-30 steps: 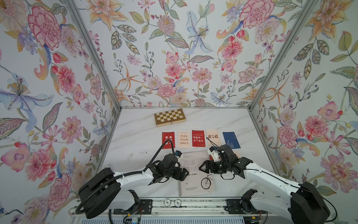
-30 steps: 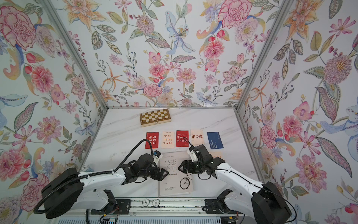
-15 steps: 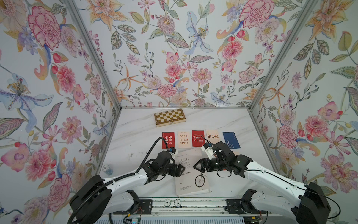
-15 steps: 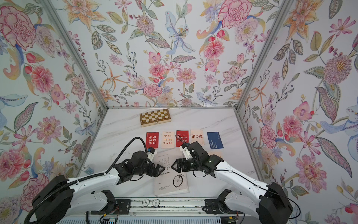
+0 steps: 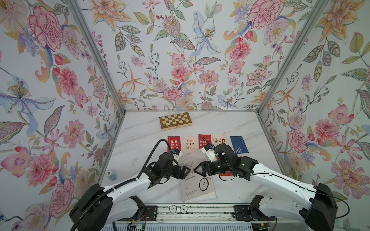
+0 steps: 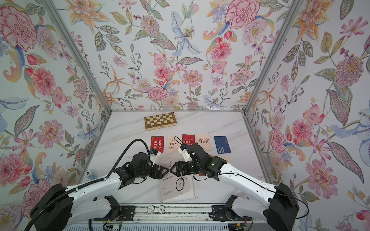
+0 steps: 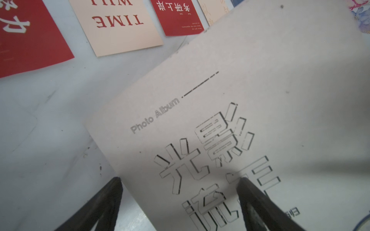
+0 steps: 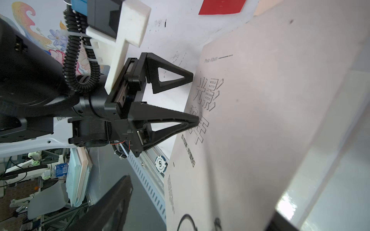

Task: Place the photos into the photo albums
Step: Open the photo album at the center of the board.

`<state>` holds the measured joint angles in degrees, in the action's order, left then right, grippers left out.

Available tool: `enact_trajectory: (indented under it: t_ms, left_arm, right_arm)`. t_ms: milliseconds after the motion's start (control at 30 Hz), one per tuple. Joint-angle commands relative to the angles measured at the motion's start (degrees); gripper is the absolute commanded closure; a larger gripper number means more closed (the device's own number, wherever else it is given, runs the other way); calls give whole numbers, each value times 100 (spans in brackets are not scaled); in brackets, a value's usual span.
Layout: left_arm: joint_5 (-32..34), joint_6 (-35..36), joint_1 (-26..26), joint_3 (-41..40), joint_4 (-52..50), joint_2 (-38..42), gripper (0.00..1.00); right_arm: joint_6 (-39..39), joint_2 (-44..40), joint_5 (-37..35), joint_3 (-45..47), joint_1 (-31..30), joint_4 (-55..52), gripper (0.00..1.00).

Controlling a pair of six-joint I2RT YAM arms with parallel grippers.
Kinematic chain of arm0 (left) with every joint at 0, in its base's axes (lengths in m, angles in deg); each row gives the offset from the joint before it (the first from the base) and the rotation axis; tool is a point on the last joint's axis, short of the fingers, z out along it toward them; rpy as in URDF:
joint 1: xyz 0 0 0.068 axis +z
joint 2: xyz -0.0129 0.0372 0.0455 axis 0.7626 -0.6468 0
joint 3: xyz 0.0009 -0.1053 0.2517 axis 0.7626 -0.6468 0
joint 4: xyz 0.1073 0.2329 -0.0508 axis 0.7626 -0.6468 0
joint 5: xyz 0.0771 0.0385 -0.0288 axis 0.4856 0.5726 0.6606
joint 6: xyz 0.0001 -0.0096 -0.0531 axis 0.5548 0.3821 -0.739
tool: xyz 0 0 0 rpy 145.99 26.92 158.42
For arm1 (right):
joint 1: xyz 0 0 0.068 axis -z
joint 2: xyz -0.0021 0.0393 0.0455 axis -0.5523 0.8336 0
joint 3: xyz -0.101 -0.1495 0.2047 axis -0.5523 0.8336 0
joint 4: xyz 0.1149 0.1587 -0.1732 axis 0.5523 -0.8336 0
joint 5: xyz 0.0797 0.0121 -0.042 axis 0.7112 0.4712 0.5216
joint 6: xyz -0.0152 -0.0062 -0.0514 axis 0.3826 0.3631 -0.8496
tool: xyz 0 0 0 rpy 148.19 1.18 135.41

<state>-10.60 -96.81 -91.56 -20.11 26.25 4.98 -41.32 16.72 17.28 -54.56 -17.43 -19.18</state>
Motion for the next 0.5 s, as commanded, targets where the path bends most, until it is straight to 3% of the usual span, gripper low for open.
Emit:
enact_trajectory:
  t_ms: [0,167,467]
  left_arm:
    - [109,248,63,73,-222,-336,12]
    - [110,386,231,198,-432,-306,12]
    - [256,791,1270,260,-1596,541,12]
  right_arm:
    - [-1,191,532,-485,-314,770,19]
    - [-21,452,562,-765,-461,822,19]
    - [-11,789,678,-1075,-570,971,18]
